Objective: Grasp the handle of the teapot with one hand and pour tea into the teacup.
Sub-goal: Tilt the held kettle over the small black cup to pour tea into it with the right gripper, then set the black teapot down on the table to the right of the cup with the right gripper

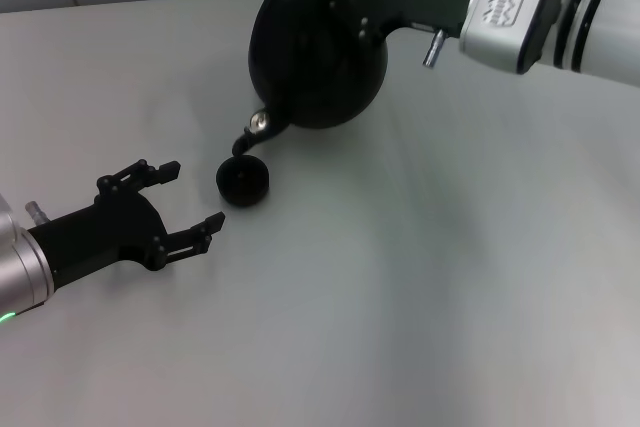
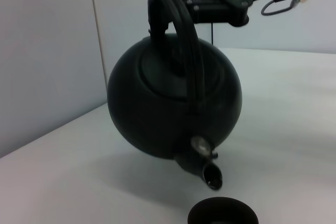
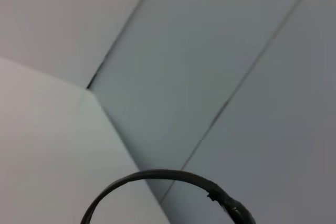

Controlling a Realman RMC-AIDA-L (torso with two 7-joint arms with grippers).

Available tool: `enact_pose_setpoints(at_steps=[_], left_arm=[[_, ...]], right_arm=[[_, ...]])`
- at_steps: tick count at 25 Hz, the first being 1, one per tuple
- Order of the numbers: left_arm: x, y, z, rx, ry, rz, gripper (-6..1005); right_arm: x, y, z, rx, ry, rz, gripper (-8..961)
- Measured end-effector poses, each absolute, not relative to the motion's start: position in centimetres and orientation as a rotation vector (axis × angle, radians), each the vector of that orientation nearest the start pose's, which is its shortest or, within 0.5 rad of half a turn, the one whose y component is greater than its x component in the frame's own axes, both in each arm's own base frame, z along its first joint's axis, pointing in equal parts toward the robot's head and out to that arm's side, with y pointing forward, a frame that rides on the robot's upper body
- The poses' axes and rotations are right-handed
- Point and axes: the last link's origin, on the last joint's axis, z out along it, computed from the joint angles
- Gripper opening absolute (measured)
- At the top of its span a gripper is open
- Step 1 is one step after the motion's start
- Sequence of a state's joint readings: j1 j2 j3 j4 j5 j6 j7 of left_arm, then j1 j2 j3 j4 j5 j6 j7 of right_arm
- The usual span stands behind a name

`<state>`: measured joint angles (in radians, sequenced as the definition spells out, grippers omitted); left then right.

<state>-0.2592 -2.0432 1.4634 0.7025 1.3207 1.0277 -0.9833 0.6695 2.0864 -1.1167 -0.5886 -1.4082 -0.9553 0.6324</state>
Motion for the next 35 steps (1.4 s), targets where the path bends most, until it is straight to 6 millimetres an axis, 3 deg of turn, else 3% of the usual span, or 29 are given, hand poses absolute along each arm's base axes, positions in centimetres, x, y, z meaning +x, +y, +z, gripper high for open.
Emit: enact_pose_setpoints(at_steps=[8, 13, 17, 24, 35], left_arm=[[-29.1, 30.5, -5.1, -2.551, -0.329, -0.479, 856], [-29.0, 30.4, -5.2, -2.55, -0.329, -0.482, 856], [-29.1, 30.4, -5.2, -2.547, -0.333, -0.481, 856], [-28.9, 30.3, -5.1, -2.551, -0.324, -0.492, 856], [-28.8, 30.3, -5.0, -2.557, -0.316, -0.503, 856]], right_arm=[[20.0, 41.8, -2.0, -2.313, -0.134, 0.511, 77], [20.7, 41.2, -1.1, -2.266, 0.03, 0.648, 80], [22.7, 40.5, 0.2, -2.185, 0.195, 0.721, 88], [25.8, 39.1, 0.7, -2.108, 0.336, 0.735, 101], [28.4, 37.5, 0.5, -2.044, 0.462, 0.76, 123]])
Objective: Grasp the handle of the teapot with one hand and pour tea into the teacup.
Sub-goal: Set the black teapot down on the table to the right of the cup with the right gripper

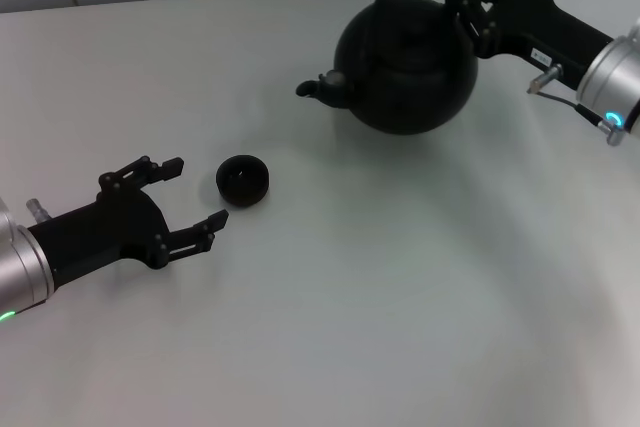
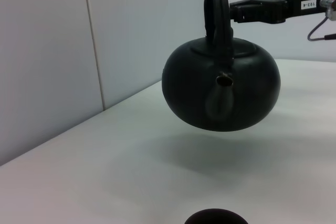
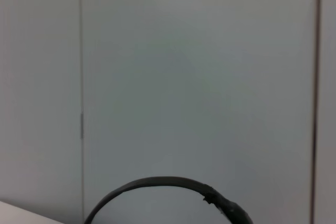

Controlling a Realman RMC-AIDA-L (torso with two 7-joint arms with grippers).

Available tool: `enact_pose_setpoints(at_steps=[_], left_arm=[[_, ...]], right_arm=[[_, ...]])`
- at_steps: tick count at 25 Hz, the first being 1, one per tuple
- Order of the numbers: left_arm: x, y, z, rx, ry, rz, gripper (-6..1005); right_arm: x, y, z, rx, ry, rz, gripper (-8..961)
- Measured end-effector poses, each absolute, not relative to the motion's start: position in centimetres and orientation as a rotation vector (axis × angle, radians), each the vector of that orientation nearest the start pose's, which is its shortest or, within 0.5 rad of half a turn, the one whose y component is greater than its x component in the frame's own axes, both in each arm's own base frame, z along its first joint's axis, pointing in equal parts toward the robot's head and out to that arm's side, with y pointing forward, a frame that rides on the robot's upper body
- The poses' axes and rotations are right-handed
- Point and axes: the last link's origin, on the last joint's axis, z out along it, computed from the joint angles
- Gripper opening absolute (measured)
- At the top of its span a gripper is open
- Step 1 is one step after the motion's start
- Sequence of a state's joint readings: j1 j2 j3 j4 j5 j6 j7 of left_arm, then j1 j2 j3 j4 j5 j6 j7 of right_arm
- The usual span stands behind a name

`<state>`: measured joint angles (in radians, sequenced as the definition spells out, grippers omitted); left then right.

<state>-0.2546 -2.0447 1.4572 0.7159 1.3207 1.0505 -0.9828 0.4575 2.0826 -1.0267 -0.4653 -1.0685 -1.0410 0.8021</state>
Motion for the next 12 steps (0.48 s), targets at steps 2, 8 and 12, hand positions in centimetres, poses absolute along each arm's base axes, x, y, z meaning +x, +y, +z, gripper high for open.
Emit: enact_pose_setpoints(at_steps=[2, 8, 12], left_arm=[[-28.6, 30.3, -4.9, -2.555, -0.311, -0.505, 856], [-28.6, 30.3, -4.9, -2.555, -0.309, -0.506, 856], [-28.6, 30.4, -4.9, -2.554, -0.308, -0.506, 856]], right_arm=[[28.9, 37.1, 0.4, -2.036, 0.479, 0.752, 126], [29.8, 36.8, 0.6, -2.014, 0.489, 0.731, 138], [30.2, 36.6, 0.3, -2.013, 0.51, 0.723, 146]])
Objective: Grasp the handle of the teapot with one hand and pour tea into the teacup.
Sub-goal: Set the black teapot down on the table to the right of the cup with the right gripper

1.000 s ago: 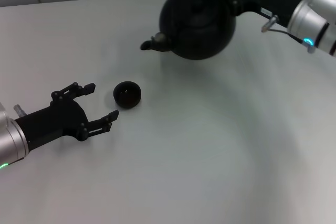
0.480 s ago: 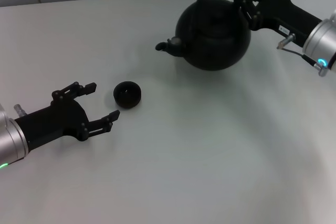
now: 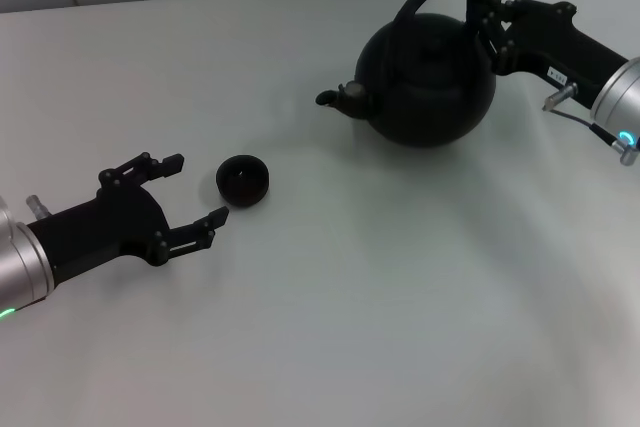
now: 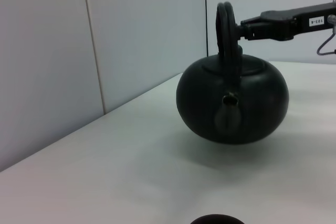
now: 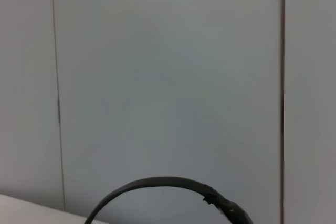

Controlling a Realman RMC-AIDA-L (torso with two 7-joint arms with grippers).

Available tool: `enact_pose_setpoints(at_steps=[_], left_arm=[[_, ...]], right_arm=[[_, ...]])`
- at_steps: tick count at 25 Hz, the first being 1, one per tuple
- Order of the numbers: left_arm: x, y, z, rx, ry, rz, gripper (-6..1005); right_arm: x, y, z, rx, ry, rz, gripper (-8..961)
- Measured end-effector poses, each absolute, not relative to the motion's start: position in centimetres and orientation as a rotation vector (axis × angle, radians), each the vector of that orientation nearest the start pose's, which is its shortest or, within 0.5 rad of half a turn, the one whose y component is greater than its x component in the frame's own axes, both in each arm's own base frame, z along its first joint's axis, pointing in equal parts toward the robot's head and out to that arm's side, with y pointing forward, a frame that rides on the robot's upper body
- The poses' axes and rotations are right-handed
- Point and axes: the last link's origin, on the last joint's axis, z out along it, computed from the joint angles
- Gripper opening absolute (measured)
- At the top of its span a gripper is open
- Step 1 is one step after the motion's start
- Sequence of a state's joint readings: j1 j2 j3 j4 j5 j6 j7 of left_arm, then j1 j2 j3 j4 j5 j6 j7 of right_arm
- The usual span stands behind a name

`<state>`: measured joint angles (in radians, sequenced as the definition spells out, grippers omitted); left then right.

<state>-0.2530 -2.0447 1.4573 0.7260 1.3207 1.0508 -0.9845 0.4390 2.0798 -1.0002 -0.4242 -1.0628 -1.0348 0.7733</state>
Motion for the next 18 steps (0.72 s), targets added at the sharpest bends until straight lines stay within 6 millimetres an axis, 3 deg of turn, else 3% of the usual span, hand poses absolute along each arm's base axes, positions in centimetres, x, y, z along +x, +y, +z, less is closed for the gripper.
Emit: enact_pose_setpoints(at_steps=[18], left_arm=[[-28.4, 30.45, -5.01, -2.556, -0.305, -0.511, 856]], right_arm=[[31.18, 36.35, -0.74, -2.018, 0.563, 0.663, 181]])
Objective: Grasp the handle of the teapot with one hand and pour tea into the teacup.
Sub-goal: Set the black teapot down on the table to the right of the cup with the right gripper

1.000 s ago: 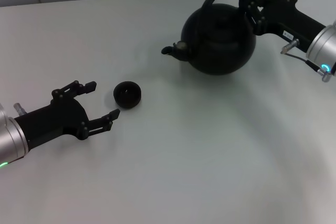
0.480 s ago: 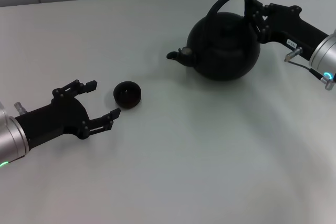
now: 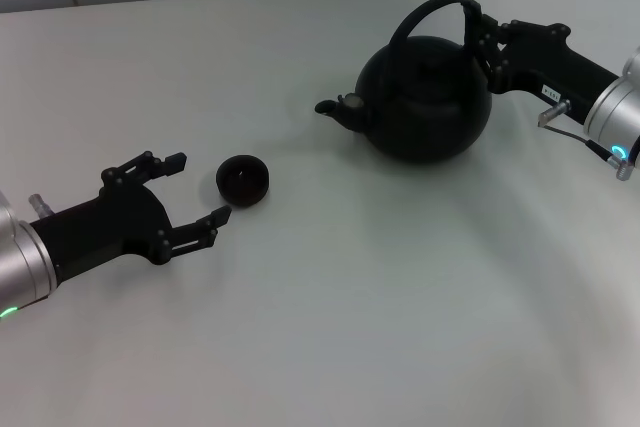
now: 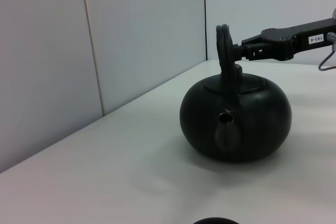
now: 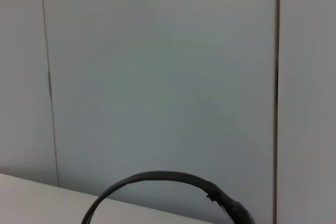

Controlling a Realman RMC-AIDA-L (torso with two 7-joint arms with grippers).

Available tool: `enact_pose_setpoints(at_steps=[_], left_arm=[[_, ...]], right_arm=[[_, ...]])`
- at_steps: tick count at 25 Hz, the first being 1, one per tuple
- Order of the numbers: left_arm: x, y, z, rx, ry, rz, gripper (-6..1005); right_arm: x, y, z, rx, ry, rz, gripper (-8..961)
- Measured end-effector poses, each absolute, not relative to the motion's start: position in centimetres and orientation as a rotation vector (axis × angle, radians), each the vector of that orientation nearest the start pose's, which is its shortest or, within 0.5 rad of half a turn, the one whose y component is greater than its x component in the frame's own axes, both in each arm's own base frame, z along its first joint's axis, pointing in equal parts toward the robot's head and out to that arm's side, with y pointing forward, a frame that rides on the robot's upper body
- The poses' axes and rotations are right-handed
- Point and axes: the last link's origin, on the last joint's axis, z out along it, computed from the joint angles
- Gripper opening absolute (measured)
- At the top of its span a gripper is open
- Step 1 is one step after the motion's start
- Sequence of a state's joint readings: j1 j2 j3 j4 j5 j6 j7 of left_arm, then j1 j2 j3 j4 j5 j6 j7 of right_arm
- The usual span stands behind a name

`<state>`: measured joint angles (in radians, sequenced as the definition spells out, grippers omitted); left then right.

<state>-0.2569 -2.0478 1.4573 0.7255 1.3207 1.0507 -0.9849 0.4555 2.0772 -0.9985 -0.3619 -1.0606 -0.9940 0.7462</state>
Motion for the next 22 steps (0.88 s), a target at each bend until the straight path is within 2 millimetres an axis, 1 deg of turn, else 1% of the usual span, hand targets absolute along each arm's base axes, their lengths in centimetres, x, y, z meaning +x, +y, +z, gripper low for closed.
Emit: enact_pose_setpoints(at_steps=[12, 15, 17, 18, 19, 20, 21, 22], left_arm=[[-28.3, 30.5, -5.0, -2.558, -0.299, -0.515, 856], [-28.2, 30.5, -5.0, -2.558, -0.299, -0.516, 856], [-28.3, 30.5, -5.0, -2.558, -0.3, -0.516, 856], [-28.3, 30.5, -5.0, -2.558, -0.3, -0.516, 856], [-28.3, 30.4, -5.0, -2.558, -0.303, -0.515, 856], [-28.4, 30.4, -5.0, -2.558, -0.303, -0.515, 856], [-28.4, 30.4, -5.0, -2.558, -0.303, -0.514, 856], [-28.4, 30.4, -4.9, -2.558, -0.303, -0.514, 856]], right_arm=[[31.6, 35.8, -0.8, -2.01, 0.579, 0.668, 204], [31.6, 35.6, -0.7, -2.004, 0.578, 0.682, 302], [31.6, 34.8, -0.2, -1.984, 0.567, 0.742, 368], [31.6, 34.8, -0.2, -1.984, 0.567, 0.742, 400], [31.7, 34.1, 0.4, -1.968, 0.552, 0.795, 433], [31.7, 34.1, 0.4, -1.968, 0.552, 0.795, 477], [31.8, 33.6, 0.7, -1.957, 0.546, 0.82, 520], [32.1, 32.6, 1.1, -1.946, 0.537, 0.851, 564]])
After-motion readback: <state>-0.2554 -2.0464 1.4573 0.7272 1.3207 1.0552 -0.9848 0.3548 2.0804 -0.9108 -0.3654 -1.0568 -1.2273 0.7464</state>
